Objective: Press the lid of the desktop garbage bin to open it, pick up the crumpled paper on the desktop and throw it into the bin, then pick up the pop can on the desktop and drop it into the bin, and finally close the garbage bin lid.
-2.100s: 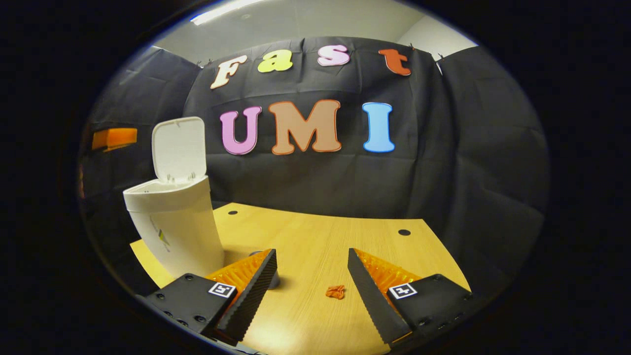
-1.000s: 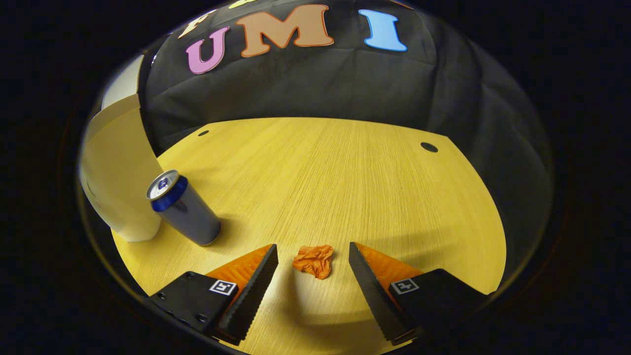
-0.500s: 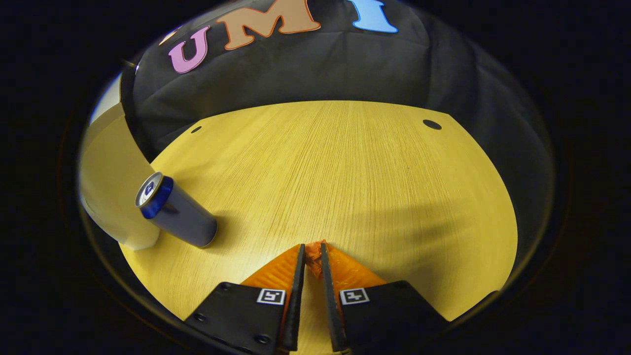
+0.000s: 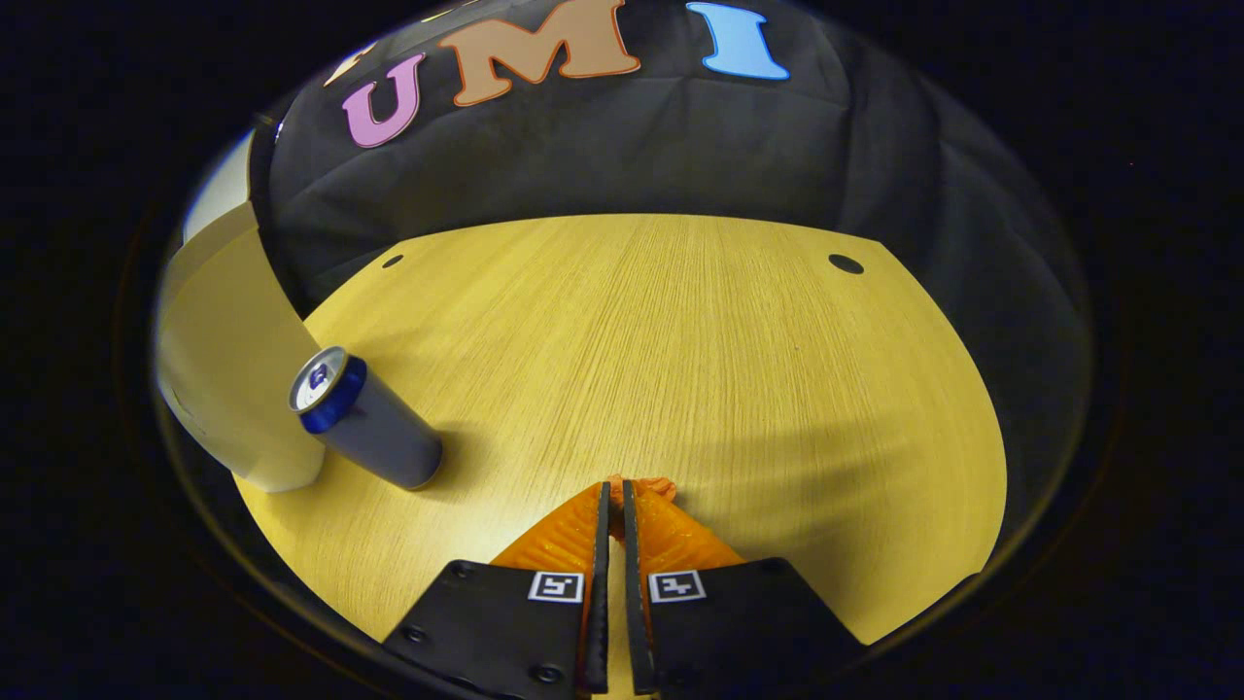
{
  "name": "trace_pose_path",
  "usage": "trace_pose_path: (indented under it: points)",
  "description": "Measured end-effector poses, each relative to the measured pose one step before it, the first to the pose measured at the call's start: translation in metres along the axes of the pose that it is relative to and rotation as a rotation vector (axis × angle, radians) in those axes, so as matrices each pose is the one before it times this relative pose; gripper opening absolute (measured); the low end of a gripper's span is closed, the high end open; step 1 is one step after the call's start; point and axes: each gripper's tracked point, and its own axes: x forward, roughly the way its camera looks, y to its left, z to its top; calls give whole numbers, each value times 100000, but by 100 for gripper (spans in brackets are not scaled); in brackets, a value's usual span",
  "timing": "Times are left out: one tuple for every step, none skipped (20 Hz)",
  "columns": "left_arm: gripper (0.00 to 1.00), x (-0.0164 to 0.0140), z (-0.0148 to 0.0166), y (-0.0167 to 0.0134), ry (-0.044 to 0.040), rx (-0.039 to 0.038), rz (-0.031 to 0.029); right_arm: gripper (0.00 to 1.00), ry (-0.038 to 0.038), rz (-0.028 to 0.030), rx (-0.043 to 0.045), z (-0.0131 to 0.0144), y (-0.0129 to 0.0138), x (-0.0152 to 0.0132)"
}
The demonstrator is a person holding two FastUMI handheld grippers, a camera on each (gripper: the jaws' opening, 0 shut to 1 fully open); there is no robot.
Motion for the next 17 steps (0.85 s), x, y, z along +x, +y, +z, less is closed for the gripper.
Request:
trace_pose_path:
  points:
    - [93, 32, -133, 10, 309, -183, -180, 10, -1116, 1051, 221, 533, 232, -833]
    - [93, 79, -121, 37, 277, -178, -243, 10, -1813, 1295, -353, 743, 375, -886]
    - [93, 74, 10, 24, 50, -161, -242, 10, -1860, 837, -1410, 870, 381, -959]
    - [93, 17, -62, -50, -72, -243, -336, 10, -2313, 785, -2377, 895, 621, -1084]
    - [93, 36, -70, -31, 188, -299, -528, 10, -1595, 1128, -2369, 1013, 843, -1171]
    - [93, 15, -167, -68, 250, -220, -418, 10, -2678, 2170, -2431, 1476, 1268, -1269]
    - [93, 56, -99, 68, 20, -153, -178, 10, -2963, 2748, -2412, 1644, 1460, -1360]
    - [93, 28, -60, 112, -95, -126, 39, 10, -3463, 3119, -2680, 1759, 1626, -1196]
    - [93, -4, -22, 179, 23, -80, 107, 10, -3830, 3513, -2548, 2176, 1932, -1066]
    - [93, 4, -188, 185, 30, -47, 184, 10, -3766, 3955, -2292, 2177, 1955, -1005]
    - [93, -18, -20, 321, 101, 84, 407, 10, -3480, 4434, -2269, 2347, 2329, -706]
    - [93, -123, -55, 477, -120, 75, 659, 10, -3251, 4625, -2236, 2256, 2155, -487]
    - [93, -73, 35, 424, -9, 67, 862, 10, -3528, 4545, -2459, 2305, 2813, -508]
    - [93, -120, -112, 566, 137, 616, 1171, 10, -4074, 4628, -2323, 1858, 2385, -285]
    - [93, -74, 98, 575, -384, 653, 1197, 10, -3411, 3843, -1881, 1916, 2335, 100]
    - [93, -244, 128, 536, -453, 293, 1044, 10, -2360, 2953, -1808, 1622, 1850, 507]
    - [93, -195, 72, 618, -440, -241, 1060, 10, -1719, 3163, -1657, 1284, 1786, 424]
